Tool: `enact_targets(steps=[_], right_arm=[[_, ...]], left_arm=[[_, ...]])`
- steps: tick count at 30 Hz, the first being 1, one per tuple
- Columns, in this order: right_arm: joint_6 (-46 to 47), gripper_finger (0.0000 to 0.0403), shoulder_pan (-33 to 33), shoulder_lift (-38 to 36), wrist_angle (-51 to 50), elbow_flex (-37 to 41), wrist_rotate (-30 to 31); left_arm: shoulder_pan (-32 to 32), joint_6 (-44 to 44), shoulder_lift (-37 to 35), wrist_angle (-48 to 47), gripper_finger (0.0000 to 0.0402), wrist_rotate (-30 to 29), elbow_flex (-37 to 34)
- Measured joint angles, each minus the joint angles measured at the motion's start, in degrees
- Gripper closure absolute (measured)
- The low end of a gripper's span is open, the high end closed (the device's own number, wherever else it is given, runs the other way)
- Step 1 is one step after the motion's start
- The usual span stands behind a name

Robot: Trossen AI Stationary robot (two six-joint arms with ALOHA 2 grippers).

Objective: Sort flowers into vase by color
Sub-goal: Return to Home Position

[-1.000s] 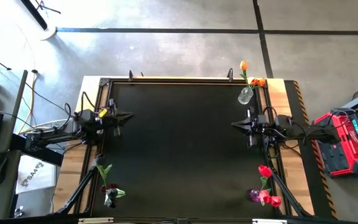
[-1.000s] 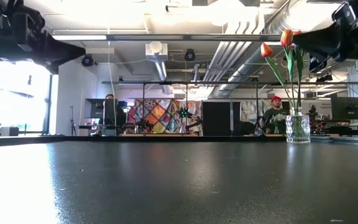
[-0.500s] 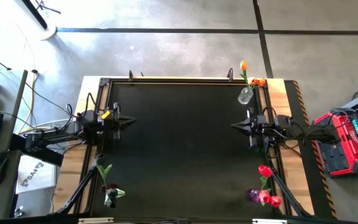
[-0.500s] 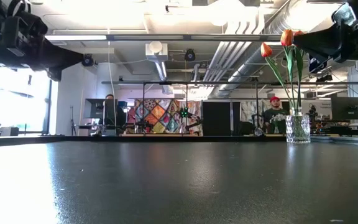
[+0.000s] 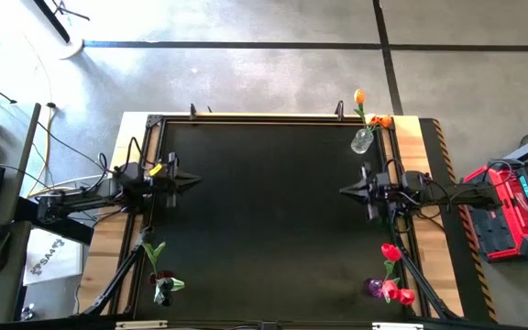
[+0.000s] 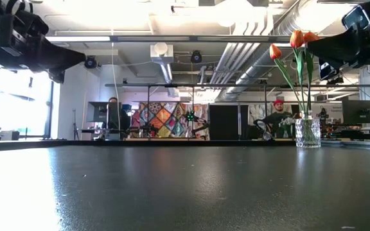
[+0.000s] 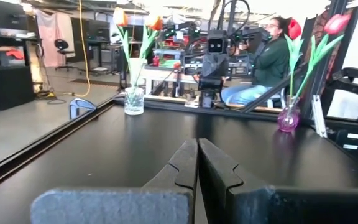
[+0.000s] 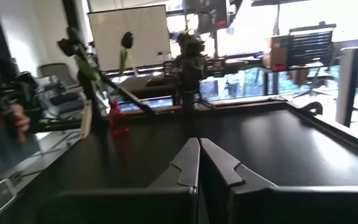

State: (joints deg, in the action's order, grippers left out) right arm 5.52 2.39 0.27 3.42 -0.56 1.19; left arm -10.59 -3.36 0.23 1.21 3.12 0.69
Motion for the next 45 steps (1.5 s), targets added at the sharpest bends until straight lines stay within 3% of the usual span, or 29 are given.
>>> enact_targets(steps=[45], right_arm=[[1.53, 0.0402, 0.02, 0.04, -2.43, 0.04, -1.46]], left_arm=[[0.00, -3.56, 0.02, -0.45, 0.0401, -2.52, 0.04]])
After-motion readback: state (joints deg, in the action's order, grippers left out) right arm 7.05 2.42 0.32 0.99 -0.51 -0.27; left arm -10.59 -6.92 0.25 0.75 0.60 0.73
